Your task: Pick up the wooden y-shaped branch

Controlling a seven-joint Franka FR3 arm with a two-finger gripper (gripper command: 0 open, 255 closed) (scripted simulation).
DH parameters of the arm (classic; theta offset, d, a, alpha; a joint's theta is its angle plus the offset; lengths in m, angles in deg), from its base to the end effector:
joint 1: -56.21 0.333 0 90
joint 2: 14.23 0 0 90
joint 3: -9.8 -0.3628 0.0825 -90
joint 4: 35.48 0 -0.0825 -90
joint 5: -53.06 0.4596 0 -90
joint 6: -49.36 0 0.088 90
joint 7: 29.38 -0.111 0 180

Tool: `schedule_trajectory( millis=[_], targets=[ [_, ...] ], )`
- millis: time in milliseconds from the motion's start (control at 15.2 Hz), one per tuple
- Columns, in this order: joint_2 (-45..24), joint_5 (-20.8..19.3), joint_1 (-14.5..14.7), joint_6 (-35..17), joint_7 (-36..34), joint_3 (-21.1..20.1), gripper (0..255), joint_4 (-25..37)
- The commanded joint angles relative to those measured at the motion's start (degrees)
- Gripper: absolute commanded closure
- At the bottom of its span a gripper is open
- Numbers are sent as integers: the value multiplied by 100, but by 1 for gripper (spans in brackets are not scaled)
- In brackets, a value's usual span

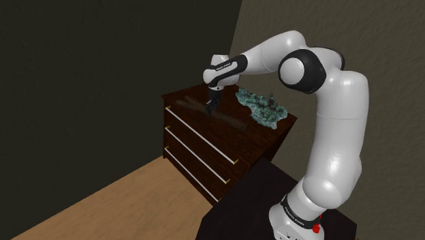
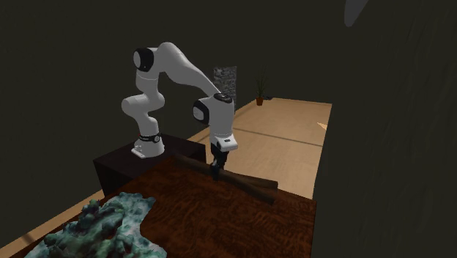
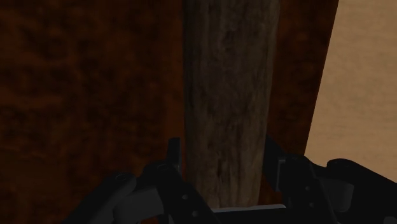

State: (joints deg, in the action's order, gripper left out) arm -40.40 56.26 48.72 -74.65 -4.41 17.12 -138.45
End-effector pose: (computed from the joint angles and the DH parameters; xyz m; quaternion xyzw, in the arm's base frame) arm 0.6988 -0.1757 0.2800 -0.9961 -0.0772 0.0421 0.0089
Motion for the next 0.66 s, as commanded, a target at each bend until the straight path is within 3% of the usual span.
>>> schedule_trajectory(
  millis=[0,594],
  targets=[
    [75,-12,-1,131,0,8,255,62],
    [347,-55,12,576,-23,29,255,237]
  ],
)
